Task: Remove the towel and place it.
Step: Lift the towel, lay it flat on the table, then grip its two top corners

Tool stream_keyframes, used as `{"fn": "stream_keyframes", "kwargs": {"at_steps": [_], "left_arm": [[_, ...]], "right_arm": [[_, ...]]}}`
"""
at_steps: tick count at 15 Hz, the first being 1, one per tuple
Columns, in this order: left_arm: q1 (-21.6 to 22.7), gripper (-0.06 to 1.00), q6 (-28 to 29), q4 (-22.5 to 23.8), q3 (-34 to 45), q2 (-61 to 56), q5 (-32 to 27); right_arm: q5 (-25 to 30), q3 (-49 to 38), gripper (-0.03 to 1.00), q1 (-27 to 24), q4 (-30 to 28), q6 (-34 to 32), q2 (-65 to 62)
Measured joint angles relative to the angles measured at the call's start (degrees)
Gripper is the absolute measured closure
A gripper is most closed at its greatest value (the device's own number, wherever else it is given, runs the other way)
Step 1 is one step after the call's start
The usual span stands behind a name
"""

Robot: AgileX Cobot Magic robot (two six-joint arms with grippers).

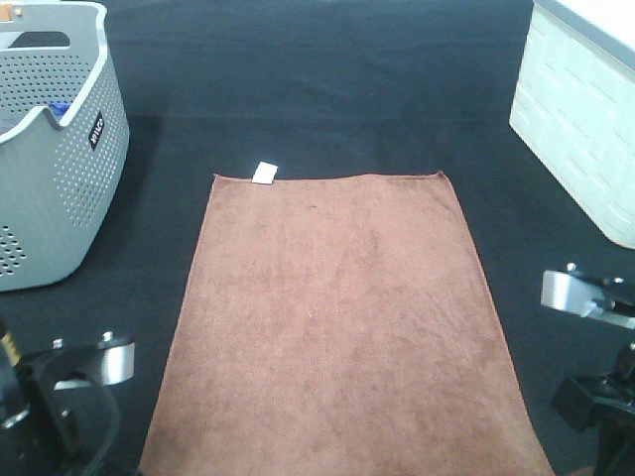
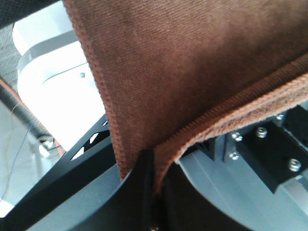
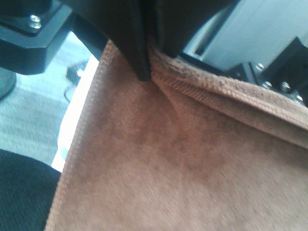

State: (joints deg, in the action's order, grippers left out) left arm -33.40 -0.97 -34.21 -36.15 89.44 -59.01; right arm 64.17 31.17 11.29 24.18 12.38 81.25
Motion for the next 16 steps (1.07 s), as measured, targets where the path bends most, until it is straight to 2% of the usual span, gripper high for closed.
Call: {"fn": "stream_keyframes", "kwargs": {"at_steps": [4, 7, 8, 9, 12, 13, 14, 16], "left_arm": [[0.00, 0.94, -0.06, 1.55, -2.23, 0.34, -0.29], [0.00, 0.91, -0.17, 1.38, -2.23, 0.57, -0.57], [0.00, 0.91, -0.17, 1.38, -2.23, 0.57, -0.57], [0.00, 0.85, -0.92, 0.86, -2.23, 0.57, -0.86], [0.00, 0.44, -2.64, -1.38, -2.23, 0.69, -0.92], [0.00, 0.34, -2.06, -1.55, -2.23, 0.69, -0.92], [0.00, 0.28, -1.83, -1.55, -2.23, 0.74, -0.92], [0.00, 0.25, -1.72, -1.55, -2.69, 0.74, -0.92]], "right_arm": [[-0.52, -1.66, 0.95, -0.06, -0.11, 1.49, 2.92], [-0.57, -1.66, 0.85, -0.06, -0.17, 1.55, 2.92], [-0.57, -1.66, 0.85, -0.06, -0.17, 1.55, 2.92], [-0.57, -1.66, 0.79, -0.11, -0.34, 1.55, 2.92], [-1.03, -1.66, 0.45, -0.11, 1.20, 1.55, 2.92], [-1.03, -1.66, 0.36, -0.11, 2.06, 1.55, 2.92], [-1.03, -1.66, 0.30, -0.11, 2.23, 1.55, 2.92], [-1.83, -1.60, 0.26, -0.11, 2.29, 1.55, 2.92]]}}
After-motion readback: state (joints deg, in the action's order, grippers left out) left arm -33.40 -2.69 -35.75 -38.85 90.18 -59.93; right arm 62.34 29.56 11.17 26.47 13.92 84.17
